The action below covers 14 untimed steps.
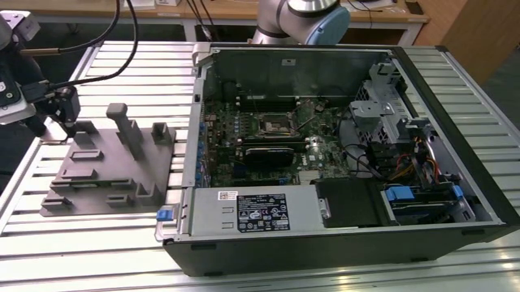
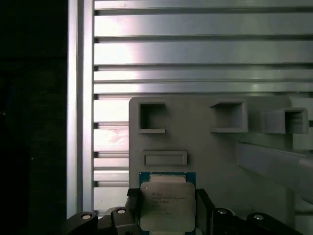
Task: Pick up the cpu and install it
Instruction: 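Pick up the cpu and move it towards the insertion slot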
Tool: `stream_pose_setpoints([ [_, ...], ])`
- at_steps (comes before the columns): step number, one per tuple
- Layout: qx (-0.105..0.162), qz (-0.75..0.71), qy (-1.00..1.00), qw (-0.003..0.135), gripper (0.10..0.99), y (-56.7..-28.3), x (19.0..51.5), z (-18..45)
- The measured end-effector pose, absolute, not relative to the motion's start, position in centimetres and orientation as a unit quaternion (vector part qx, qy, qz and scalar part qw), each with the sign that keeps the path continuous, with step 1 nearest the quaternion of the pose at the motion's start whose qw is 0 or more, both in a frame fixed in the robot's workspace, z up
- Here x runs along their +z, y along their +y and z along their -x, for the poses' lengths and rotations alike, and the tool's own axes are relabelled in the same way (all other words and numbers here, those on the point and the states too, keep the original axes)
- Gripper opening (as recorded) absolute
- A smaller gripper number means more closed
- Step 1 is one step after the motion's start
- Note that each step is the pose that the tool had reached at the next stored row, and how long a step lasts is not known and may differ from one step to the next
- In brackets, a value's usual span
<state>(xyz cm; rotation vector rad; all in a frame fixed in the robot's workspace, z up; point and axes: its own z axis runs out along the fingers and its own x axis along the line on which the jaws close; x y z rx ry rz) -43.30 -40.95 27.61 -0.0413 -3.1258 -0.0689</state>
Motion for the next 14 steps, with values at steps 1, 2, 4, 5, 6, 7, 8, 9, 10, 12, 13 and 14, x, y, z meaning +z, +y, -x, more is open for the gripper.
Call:
stream_pose_setpoints([
  [1, -0.022, 0.013, -1.0, 0.007, 0.541, -41.0, 27.7, 43.3],
  [2, -0.022, 0.013, -1.0, 0.007, 0.541, -41.0, 27.9, 43.3],
  [4, -0.022, 0.013, -1.0, 0.007, 0.541, -40.9, 28.2, 43.3],
  [5, -0.022, 0.013, -1.0, 0.007, 0.541, -40.9, 28.5, 43.3],
  [6, -0.022, 0.013, -1.0, 0.007, 0.541, -40.9, 28.7, 43.3],
  [7, -0.022, 0.013, -1.0, 0.007, 0.541, -40.9, 29.0, 43.3],
  [8, -0.022, 0.013, -1.0, 0.007, 0.541, -40.9, 29.2, 43.3],
  [9, -0.022, 0.013, -1.0, 0.007, 0.541, -40.9, 29.5, 43.3],
  [10, -0.022, 0.013, -1.0, 0.007, 0.541, -40.9, 29.9, 43.3],
  [12, -0.022, 0.013, -1.0, 0.007, 0.541, -40.9, 30.7, 43.3],
  [13, -0.022, 0.013, -1.0, 0.007, 0.541, -40.9, 31.2, 43.3],
  [14, -0.022, 0.013, -1.0, 0.007, 0.541, -40.9, 31.6, 43.3],
])
